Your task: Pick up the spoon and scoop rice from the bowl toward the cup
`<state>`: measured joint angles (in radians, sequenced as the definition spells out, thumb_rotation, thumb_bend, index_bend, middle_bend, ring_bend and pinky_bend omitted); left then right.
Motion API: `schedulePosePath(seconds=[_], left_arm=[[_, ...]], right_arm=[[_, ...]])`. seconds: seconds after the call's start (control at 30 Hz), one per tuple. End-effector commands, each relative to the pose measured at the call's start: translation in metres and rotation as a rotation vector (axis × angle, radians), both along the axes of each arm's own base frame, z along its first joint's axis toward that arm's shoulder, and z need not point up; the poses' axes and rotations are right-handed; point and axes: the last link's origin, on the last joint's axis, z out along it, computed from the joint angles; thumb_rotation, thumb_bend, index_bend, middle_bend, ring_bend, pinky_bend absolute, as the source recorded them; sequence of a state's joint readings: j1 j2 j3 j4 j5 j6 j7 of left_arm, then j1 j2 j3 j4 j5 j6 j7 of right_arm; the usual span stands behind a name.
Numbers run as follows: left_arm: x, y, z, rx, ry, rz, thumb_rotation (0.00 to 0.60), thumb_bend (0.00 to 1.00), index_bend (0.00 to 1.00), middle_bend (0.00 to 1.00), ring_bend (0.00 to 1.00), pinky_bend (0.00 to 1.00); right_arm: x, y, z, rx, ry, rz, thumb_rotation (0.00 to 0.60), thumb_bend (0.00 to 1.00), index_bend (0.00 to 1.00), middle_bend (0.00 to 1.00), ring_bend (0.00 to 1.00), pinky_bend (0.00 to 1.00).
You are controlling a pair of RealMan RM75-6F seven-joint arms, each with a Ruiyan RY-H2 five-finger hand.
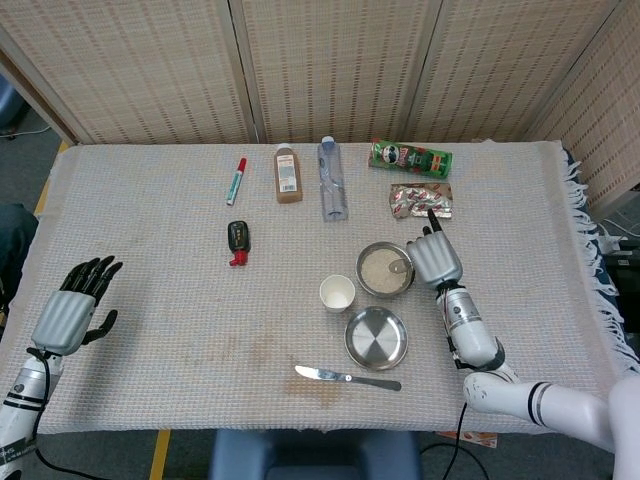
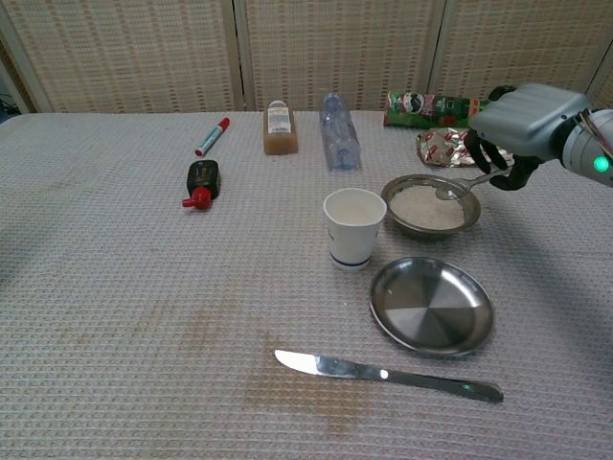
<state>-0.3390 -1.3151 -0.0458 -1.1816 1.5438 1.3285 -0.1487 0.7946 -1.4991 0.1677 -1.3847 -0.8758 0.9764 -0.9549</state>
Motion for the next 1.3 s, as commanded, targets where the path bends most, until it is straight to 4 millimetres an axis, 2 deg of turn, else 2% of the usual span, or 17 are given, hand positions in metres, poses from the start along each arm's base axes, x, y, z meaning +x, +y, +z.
schedulePosePath(seconds=[0.03, 0.53, 0.87, 0.97, 1.3], left_arm=[[0.002, 0.000, -0.001, 0.015, -0.011, 0.004, 0.600, 0.43, 0.00, 0.00, 0.00, 0.10], [0.003, 0.005, 0.000, 0.007, -0.012, 0.011, 0.600, 0.43, 0.00, 0.00, 0.00, 0.10], [0.015, 0.018, 0.004, 0.029, -0.042, 0.028, 0.600, 0.43, 0.00, 0.00, 0.00, 0.10], [0.007, 0.008, 0.001, 0.019, -0.030, 0.042, 0.600, 0.43, 0.00, 0.00, 0.00, 0.10], [0.005, 0.009, 0.002, 0.021, -0.019, 0.022, 0.600, 0.43, 0.00, 0.00, 0.00, 0.10]], right_arm=[[0.000, -0.001, -0.004, 0.010, -0.003, -0.006, 0.600, 0.36, 0.78, 0.56, 0.28, 0.00], [0.009, -0.004, -0.026, 0.037, 0.048, 0.023, 0.600, 0.36, 0.79, 0.56, 0.28, 0.00], [0.017, -0.003, -0.037, 0.060, 0.001, 0.016, 0.600, 0.36, 0.78, 0.56, 0.28, 0.00], [0.016, -0.003, -0.038, 0.063, -0.028, 0.000, 0.600, 0.36, 0.78, 0.56, 0.28, 0.00], [0.013, -0.003, -0.044, 0.085, -0.072, -0.014, 0.600, 0.36, 0.78, 0.56, 0.28, 0.00]])
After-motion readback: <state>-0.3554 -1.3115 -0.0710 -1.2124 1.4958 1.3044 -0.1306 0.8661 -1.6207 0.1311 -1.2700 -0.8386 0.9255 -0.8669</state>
